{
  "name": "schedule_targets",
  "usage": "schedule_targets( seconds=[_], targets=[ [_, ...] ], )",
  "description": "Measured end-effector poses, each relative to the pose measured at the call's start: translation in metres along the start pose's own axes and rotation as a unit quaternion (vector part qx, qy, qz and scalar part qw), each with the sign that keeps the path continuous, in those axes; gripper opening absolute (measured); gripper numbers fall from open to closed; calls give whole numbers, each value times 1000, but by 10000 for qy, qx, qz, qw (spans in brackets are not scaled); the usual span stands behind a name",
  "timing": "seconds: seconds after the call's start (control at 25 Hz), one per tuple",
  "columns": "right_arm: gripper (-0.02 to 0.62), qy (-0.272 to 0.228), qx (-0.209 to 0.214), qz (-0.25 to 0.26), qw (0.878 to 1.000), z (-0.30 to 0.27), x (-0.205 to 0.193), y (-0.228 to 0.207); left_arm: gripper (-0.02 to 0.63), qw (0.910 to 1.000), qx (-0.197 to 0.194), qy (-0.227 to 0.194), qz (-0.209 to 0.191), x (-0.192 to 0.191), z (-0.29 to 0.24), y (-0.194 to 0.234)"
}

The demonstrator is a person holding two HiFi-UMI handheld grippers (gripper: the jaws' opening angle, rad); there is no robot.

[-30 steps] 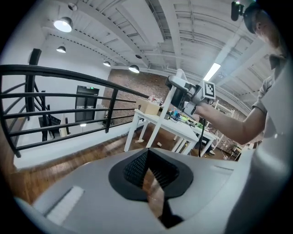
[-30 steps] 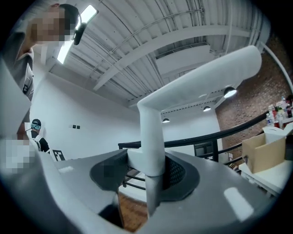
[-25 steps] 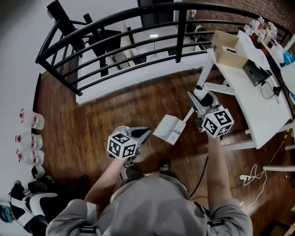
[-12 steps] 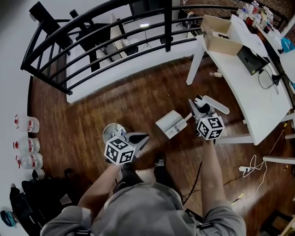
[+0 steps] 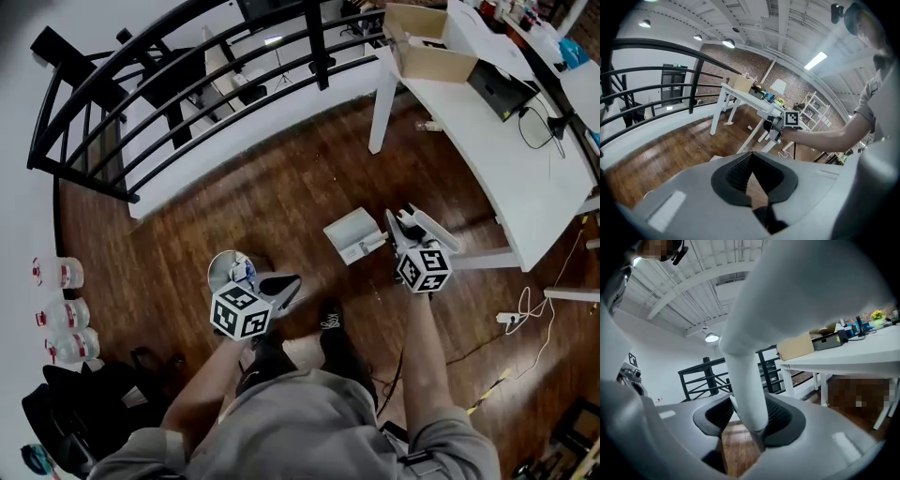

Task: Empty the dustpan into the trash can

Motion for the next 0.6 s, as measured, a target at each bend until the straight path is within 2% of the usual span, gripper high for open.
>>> schedule_targets(
  seconds=[0.28, 0.44, 0.6],
  targets=[
    [196, -113, -554, -405, 9976, 24, -17, -1, 5, 9998, -155, 136, -58, -1, -5, 0],
    [241, 27, -1012, -593, 9931, 41, -30, 0, 5, 9995, -247, 151, -89, -1, -5, 1],
    [259, 291, -1265, -659, 9893, 56, -39, -2, 5, 9992, -351, 111, -141, 1, -7, -1]
  ],
)
Point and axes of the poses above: the fingertips, and each gripper's own axes: z backward along the fingers, y to its left, x out of its top, the point moved 8 cm from there along z, backward along the fingers, and after that the axes turned 3 degrees about z, right-handed, at the moved point
